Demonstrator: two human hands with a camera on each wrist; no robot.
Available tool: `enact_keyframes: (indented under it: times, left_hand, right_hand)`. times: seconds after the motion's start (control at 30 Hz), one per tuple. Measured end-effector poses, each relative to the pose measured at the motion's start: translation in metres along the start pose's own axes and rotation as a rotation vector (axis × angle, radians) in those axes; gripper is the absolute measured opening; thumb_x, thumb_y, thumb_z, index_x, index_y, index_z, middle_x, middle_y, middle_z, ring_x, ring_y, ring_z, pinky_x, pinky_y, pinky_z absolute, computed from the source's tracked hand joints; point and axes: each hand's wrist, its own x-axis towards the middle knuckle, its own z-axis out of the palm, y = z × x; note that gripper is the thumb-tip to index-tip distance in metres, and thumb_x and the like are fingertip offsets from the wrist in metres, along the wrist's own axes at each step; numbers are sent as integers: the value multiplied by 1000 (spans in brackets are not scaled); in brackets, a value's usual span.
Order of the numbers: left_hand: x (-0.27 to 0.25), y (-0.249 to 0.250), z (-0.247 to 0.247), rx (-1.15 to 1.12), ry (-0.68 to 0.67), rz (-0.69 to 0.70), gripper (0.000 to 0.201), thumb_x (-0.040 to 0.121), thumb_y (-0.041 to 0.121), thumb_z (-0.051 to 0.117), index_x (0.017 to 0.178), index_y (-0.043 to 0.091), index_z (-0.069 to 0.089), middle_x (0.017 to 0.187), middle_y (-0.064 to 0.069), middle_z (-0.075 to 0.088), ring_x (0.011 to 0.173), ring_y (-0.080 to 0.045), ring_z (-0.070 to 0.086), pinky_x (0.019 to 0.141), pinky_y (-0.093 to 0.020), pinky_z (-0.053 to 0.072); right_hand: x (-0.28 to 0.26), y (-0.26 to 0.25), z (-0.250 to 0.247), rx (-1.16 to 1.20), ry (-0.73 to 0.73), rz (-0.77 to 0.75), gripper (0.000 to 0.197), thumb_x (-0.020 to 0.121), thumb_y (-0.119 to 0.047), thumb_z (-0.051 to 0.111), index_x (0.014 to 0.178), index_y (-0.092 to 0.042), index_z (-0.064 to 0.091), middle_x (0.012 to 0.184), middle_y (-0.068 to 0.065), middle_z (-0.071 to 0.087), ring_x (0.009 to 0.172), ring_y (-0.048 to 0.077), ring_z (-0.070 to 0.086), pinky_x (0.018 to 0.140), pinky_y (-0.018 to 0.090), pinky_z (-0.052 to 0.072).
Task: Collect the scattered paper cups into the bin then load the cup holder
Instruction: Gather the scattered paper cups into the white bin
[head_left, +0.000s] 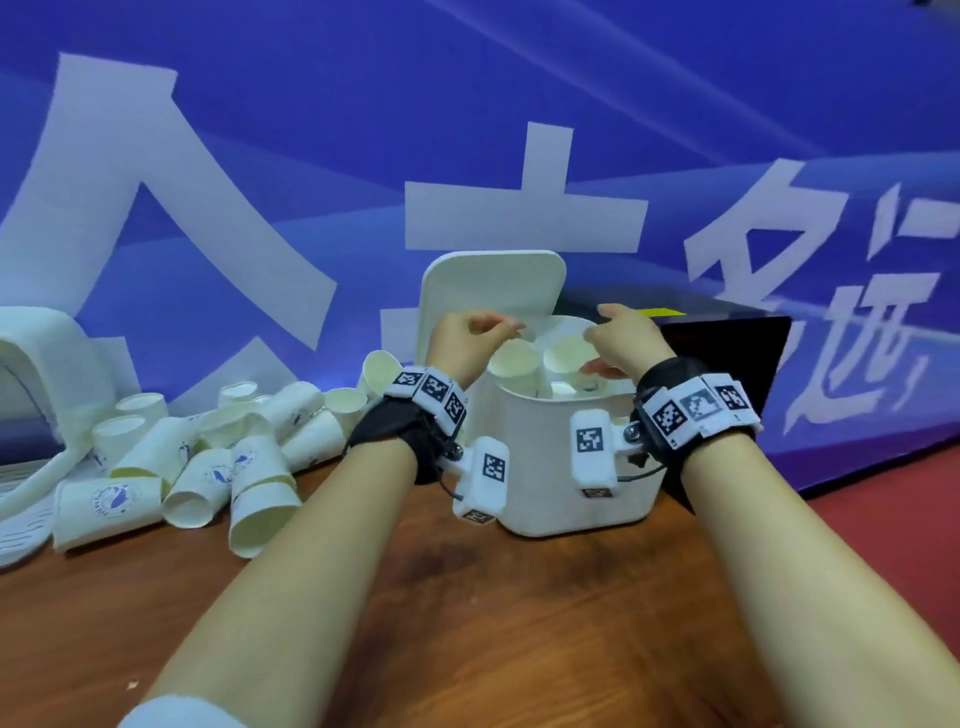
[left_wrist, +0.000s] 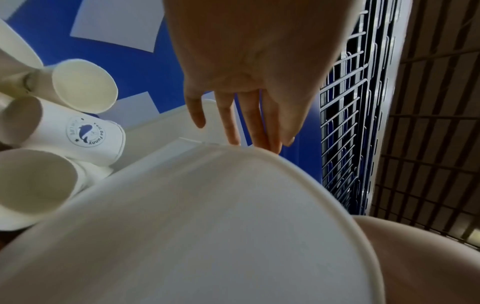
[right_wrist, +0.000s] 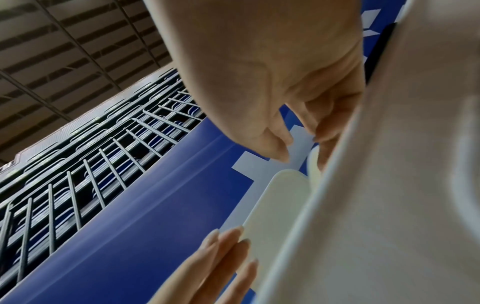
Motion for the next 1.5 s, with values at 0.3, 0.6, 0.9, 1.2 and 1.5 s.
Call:
enact_keyframes:
  times: [0.3, 0.6, 0.9, 1.2, 1.5]
  left_hand:
    - [-14, -3, -34, -49, 42, -13, 16, 91, 15, 60, 99, 13, 74, 97, -2, 73, 96, -6, 65, 91, -18, 45]
    - [-49, -14, -121, 54, 126, -108, 21, 82, 4, 62, 94, 16, 74, 96, -2, 73, 97, -11, 64, 83, -17, 46]
    - [-88, -57, -216, 202, 208, -316, 26, 76, -2, 63, 79, 22, 71, 104, -5, 70, 107, -21, 62, 99, -34, 47]
    - [-104, -109, -253, 483, 180, -540, 38, 79, 8, 69, 116, 11, 64, 118, -8, 63, 114, -24, 57, 90, -26, 40]
    - [-107, -136, -262, 804, 218, -697, 51, 81, 26, 70, 126, 8, 53, 126, -13, 57, 118, -29, 54, 86, -31, 42]
  right_hand:
    - [-14, -19, 19, 81, -51, -94, 34, 90, -5, 44, 121, -7, 57, 103, 8, 62, 82, 25, 71, 67, 30, 51]
    - [-57, -67, 94, 230, -199, -328, 30, 92, -12, 51, 120, -13, 60, 110, 2, 63, 78, 16, 68, 64, 21, 52]
    - [-89, -77, 188, 170, -395, -172, 34, 88, -18, 58, 122, -14, 57, 108, 2, 61, 103, 26, 65, 94, 42, 52]
    - [-105, -69, 261, 26, -607, 8, 50, 91, -41, 58, 130, -12, 45, 114, 6, 54, 107, 27, 62, 90, 42, 54]
    - [-110, -62, 306, -61, -726, 29, 71, 84, -59, 59, 129, -5, 52, 120, 7, 65, 99, 21, 64, 81, 28, 48]
